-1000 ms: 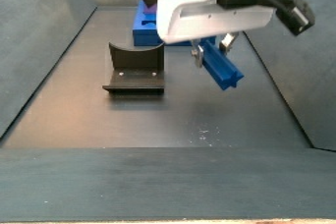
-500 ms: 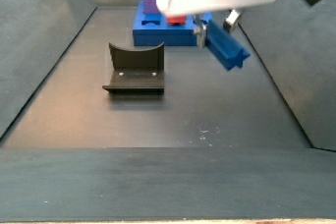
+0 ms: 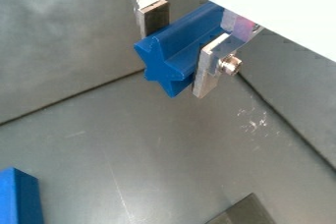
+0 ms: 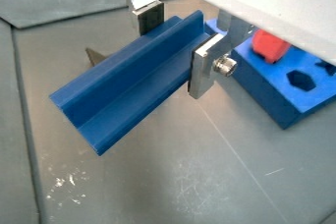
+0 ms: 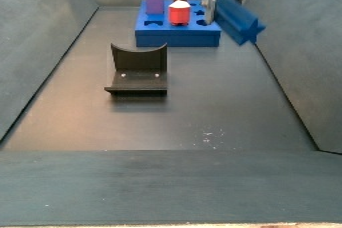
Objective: Pick up the star object. Move up. Place the star object on the fixture. Regrasp the star object. Move to above the board. Insert the star object.
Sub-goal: Place the star object on the fixture.
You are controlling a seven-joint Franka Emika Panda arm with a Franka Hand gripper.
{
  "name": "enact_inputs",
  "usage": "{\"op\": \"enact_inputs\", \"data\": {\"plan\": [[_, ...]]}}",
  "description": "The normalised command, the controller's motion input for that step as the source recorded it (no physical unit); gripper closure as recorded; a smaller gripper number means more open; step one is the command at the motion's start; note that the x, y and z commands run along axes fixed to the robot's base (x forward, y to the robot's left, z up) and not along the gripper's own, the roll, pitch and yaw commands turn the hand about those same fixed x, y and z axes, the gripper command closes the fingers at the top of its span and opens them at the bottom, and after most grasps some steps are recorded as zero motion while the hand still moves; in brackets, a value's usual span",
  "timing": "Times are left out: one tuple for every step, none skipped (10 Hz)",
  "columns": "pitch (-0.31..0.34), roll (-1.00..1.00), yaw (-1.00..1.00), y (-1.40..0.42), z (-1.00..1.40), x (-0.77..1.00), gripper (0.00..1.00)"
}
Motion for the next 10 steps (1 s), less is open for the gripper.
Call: {"op": "enact_inputs", "data": {"plan": [[-0.191, -0.07, -1.00, -0.61, 0.27, 1.00, 1.00], [-0.191, -0.10, -1.00, -0.60, 0.22, 1.00, 1.00], [-0.186, -0.11, -0.94, -0.55, 0.21, 1.00, 1.00], [-0.125, -0.12, -0.59, -0.46, 0.17, 1.00, 1.00], [-0.086, -0.12, -0.39, -0.43, 0.15, 1.00, 1.00], [-0.038, -0.10, -0.21, -0.36, 0.12, 1.00, 1.00], [-0.018, -0.10, -0.16, -0.33, 0.11, 1.00, 1.00], [0.017, -0.10, -0.09, -0.27, 0.09, 1.00, 1.00], [0.035, -0.10, -0.06, -0.24, 0.08, 1.00, 1.00], [0.073, -0.08, -0.02, -0.18, 0.06, 1.00, 1.00]]}}
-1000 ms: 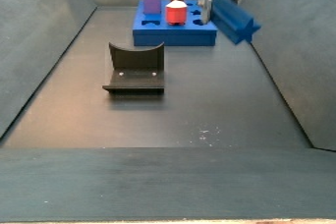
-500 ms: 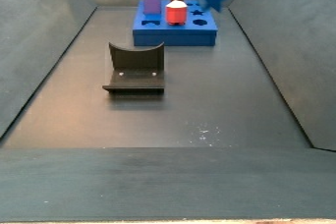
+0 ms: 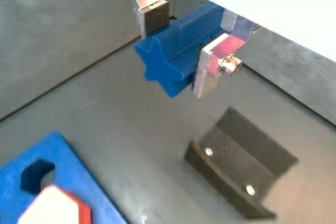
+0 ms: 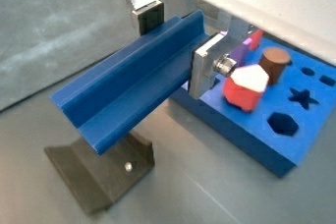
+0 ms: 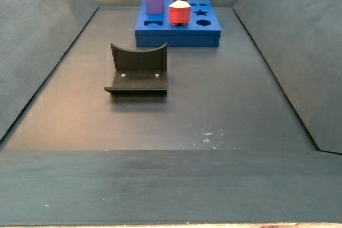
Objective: Pick up the star object. Move up. Place the star object on the fixture. Regrasp the star object. Move to above the board. Insert the star object.
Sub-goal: Place the star object on the fixture.
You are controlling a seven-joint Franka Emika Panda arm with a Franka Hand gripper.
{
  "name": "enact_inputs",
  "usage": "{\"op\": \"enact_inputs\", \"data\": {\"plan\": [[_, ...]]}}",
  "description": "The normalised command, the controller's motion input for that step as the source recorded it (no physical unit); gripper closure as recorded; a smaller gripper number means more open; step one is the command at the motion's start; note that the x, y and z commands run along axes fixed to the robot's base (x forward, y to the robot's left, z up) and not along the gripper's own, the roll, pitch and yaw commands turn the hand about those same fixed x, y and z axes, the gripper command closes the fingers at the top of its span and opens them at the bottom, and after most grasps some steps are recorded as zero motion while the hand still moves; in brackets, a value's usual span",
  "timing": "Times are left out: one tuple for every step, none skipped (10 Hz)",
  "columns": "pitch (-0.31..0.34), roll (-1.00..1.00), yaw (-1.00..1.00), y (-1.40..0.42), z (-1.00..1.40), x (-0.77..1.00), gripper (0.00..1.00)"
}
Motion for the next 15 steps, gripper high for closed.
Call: {"op": "enact_inputs", "data": {"plan": [[0.088, -0.07, -0.01, -0.15, 0.05, 1.00, 1.00], [0.112, -0.07, 0.00, -0.11, 0.04, 1.00, 1.00], [0.127, -0.06, 0.01, -0.09, 0.04, 1.00, 1.00], [0.142, -0.06, 0.01, -0.06, 0.03, 0.92, 1.00], [0.145, -0.06, 0.01, -0.04, 0.02, 0.85, 1.00], [0.074, -1.00, -0.05, 0.86, -0.51, 0.79, 1.00], [0.075, -1.00, -0.05, 0.85, -0.50, 0.70, 1.00], [0.059, -1.00, -0.07, 0.68, -0.31, 0.63, 1.00], [0.058, -1.00, -0.07, 0.56, -0.20, 0.58, 1.00], [0.084, -1.00, -0.08, 0.32, -0.09, 0.42, 1.00], [0.101, -1.00, -0.09, 0.15, -0.05, 0.34, 1.00], [0.108, -1.00, -0.10, 0.06, -0.04, 0.24, 1.00], [0.114, -1.00, -0.11, 0.06, -0.03, 0.16, 1.00], [0.116, -1.00, -0.14, 0.06, -0.01, 0.07, 1.00], [0.097, -0.96, -0.15, 0.05, -0.01, 0.06, 1.00]]}}
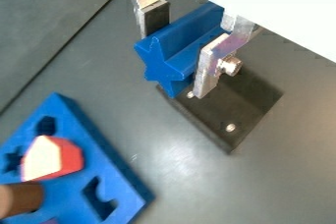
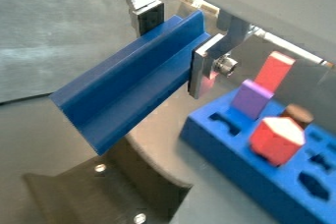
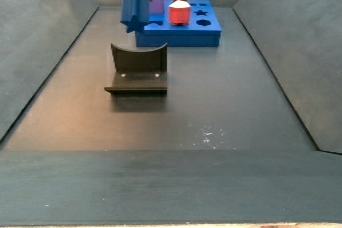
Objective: Pick up the star object. Move up. Place the star object on the fixture. Regrasp the star object. Move to above the board. Insert the star object.
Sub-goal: Place the star object on the fixture.
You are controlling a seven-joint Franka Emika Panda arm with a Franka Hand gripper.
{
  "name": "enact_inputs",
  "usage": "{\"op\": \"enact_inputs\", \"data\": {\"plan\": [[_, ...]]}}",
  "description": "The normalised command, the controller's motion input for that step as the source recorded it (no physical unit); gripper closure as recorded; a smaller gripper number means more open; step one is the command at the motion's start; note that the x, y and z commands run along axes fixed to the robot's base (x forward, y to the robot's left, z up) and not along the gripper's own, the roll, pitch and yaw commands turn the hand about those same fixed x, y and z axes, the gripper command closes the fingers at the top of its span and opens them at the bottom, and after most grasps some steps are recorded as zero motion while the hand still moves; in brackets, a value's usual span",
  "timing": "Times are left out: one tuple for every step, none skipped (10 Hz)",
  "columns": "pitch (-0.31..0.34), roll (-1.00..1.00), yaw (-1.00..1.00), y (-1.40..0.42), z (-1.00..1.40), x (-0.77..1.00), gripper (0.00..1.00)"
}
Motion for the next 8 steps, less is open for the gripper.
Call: {"op": "enact_inputs", "data": {"plan": [[0.070, -0.72, -0.15, 0.05, -0.02, 0.07, 1.00], [0.061, -0.61, -0.14, 0.05, -0.02, 0.08, 1.00], [0.053, -0.38, -0.13, 0.05, -0.02, 0.09, 1.00], [0.037, -0.26, -0.12, 0.04, -0.01, 0.08, 1.00], [0.019, -0.20, -0.11, 0.03, -0.01, 0.06, 1.00], [0.190, -1.00, -0.12, 0.13, -1.00, 0.12, 1.00], [0.185, -1.00, -0.13, 0.14, -1.00, 0.13, 1.00], [0.196, -0.94, -0.15, 0.14, -1.00, 0.14, 1.00]]}}
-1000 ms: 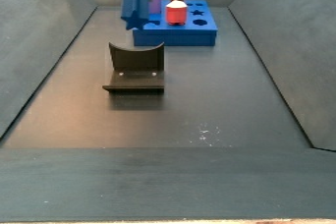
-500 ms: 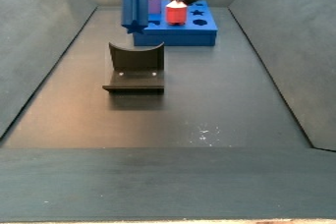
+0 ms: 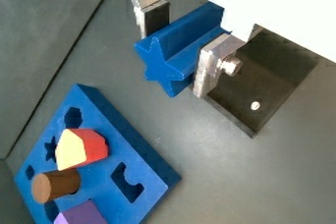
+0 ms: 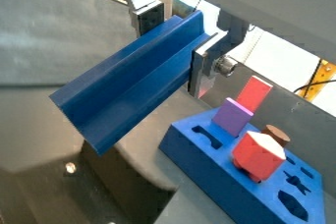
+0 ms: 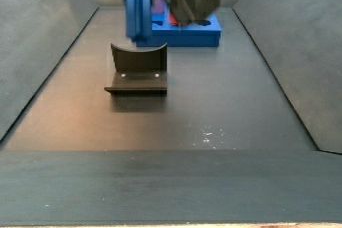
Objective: Pick up the star object. Move up. Place the star object on the fixture. Regrasp the star object. Move to above the board. Insert the star object.
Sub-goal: Place the star object on the fixture, then regrasp the star object.
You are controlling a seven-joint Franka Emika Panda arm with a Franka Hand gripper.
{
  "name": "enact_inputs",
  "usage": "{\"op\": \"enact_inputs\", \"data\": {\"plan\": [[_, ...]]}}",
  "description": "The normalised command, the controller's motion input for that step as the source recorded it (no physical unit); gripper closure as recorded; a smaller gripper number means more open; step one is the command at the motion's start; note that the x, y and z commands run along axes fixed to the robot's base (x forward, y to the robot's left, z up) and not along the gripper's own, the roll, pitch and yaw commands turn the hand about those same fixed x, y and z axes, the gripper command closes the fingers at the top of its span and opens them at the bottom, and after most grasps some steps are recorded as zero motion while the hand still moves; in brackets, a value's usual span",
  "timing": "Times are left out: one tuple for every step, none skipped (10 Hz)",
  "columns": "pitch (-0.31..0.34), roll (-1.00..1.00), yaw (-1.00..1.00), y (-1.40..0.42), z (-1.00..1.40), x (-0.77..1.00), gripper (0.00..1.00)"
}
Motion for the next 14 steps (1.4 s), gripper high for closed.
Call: {"op": "enact_inputs", "data": {"plan": [[0.169, -0.75, -0.18, 0.14, -1.00, 0.16, 1.00], [0.132, -0.60, -0.19, 0.14, -1.00, 0.16, 1.00], [0.091, -0.43, -0.20, 0.14, -1.00, 0.17, 1.00], [0.056, -0.29, -0.20, 0.14, -1.00, 0.17, 1.00], [0.014, -0.19, -0.18, 0.14, -1.00, 0.18, 1.00], [-0.009, -0.18, -0.17, 0.12, -0.84, 0.16, 1.00], [-0.023, -0.17, -0.15, 0.10, -0.70, 0.14, 1.00], [-0.044, -0.16, -0.12, 0.08, -0.47, 0.11, 1.00], [-0.061, -0.13, -0.11, 0.11, -0.39, 0.08, 1.00], [-0.067, -0.12, -0.09, 0.12, -0.36, 0.07, 1.00], [-0.066, -0.12, -0.07, 0.11, -0.36, 0.07, 1.00], [-0.063, -0.13, -0.05, 0.11, -0.37, 0.07, 1.00], [0.000, 0.00, 0.00, 0.00, 0.00, 0.00, 0.00], [-0.016, -0.08, -0.04, 0.00, 1.00, 0.00, 0.00]]}}
